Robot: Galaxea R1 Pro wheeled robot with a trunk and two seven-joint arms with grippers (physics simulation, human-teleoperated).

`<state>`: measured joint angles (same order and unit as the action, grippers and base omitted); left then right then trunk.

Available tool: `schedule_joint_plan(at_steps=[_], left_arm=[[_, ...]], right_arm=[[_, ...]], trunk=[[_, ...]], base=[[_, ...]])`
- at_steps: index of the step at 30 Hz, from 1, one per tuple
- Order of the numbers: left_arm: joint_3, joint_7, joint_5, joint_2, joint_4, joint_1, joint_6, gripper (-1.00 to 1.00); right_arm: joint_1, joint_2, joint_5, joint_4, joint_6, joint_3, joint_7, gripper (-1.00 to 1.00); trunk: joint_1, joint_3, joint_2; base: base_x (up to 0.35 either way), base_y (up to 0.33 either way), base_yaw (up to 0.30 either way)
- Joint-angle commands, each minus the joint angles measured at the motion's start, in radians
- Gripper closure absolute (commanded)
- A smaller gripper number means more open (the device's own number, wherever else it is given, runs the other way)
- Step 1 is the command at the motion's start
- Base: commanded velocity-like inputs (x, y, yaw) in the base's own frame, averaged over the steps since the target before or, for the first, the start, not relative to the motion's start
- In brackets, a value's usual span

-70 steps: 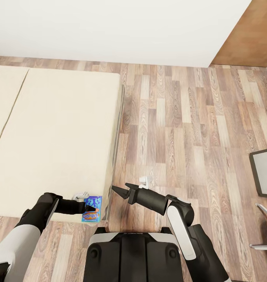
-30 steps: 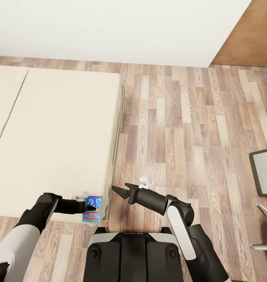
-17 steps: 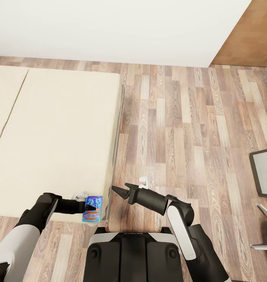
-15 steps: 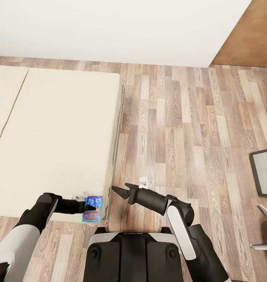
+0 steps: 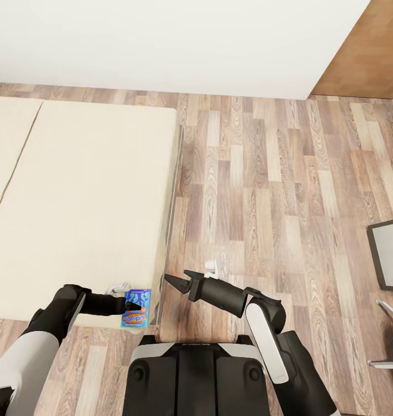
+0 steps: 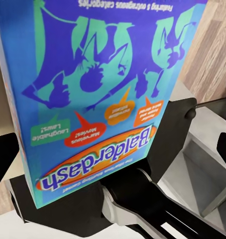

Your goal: Put all the toys in the child's room - the three board games (two on the bed and one on the table), the two jigsaw puzzles on the table, and the tennis ball on the table - inside the toy box on the table in the child's room.

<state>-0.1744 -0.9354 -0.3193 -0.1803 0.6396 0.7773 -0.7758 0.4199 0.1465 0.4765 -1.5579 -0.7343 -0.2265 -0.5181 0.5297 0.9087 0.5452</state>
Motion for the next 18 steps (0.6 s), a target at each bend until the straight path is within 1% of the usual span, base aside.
schedule_joint_plan(at_steps=[1,18], left_arm=[[-0.005,-0.010,-0.010,0.001,0.001,0.000,-0.005,-1.00],[-0.005,-0.012,-0.009,0.002,0.001,0.000,-0.003,-1.00]], right_arm=[[0.000,0.001,0.003,-0.001,-0.007,0.001,0.000,-1.00],[0.000,0.000,0.004,-0.001,-0.007,0.001,0.000,-1.00]], trunk=[[0.000,0.001,0.001],[0.000,0.001,0.001]], base=[[0.000,0.000,0.000],[0.000,0.000,0.000]])
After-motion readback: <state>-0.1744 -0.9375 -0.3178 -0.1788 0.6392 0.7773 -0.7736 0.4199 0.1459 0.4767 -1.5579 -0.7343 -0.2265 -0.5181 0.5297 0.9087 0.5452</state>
